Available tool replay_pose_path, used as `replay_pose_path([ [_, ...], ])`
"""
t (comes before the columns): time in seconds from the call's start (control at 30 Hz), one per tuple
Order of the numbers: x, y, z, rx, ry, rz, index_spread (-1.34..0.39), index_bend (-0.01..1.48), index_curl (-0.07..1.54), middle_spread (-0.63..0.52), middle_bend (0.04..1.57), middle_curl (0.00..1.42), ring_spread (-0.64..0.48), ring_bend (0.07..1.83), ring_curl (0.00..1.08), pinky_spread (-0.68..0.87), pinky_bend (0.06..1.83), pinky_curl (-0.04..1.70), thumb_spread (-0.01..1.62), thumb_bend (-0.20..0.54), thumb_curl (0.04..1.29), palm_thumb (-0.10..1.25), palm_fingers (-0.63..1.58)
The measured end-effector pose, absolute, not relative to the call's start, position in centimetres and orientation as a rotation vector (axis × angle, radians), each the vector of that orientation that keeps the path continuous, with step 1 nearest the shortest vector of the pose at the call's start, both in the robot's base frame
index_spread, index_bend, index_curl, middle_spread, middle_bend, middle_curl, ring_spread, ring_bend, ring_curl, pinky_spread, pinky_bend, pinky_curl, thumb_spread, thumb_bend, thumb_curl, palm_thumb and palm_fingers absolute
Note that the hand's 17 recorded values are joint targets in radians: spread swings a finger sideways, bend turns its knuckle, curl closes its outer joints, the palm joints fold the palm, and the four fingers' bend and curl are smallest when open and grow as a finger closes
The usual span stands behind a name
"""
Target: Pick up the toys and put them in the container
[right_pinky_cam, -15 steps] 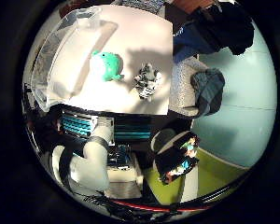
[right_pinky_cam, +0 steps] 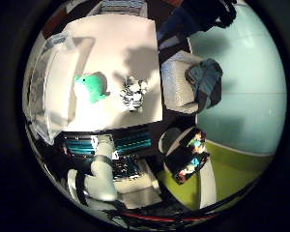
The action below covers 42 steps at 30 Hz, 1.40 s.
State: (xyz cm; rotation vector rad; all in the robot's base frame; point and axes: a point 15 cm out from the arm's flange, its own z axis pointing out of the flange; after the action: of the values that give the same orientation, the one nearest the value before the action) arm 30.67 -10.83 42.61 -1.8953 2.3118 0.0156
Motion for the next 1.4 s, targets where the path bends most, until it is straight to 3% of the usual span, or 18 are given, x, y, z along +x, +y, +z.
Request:
replay_pose_path([
  [0.47,34.7,-17.6,35.2,-1.584,2.518,-0.006,-0.09,0.16,0.28,0.23,0.18,0.30,0.27,0.23,0.26,0.43,0.44,0.31,1.13,-0.020,0.31,0.56,0.02],
  [0.83,32.3,-22.8,24.3,-1.392,2.670,0.082,-0.10,0.16,0.27,0.24,0.18,0.29,0.29,0.24,0.26,0.44,0.45,0.31,1.13,-0.023,0.30,0.52,-0.02],
  [1.4,30.0,-25.9,18.1,-1.314,2.741,0.245,-0.10,0.15,0.26,0.25,0.18,0.27,0.29,0.23,0.26,0.44,0.46,0.32,1.09,-0.024,0.29,0.46,-0.03],
])
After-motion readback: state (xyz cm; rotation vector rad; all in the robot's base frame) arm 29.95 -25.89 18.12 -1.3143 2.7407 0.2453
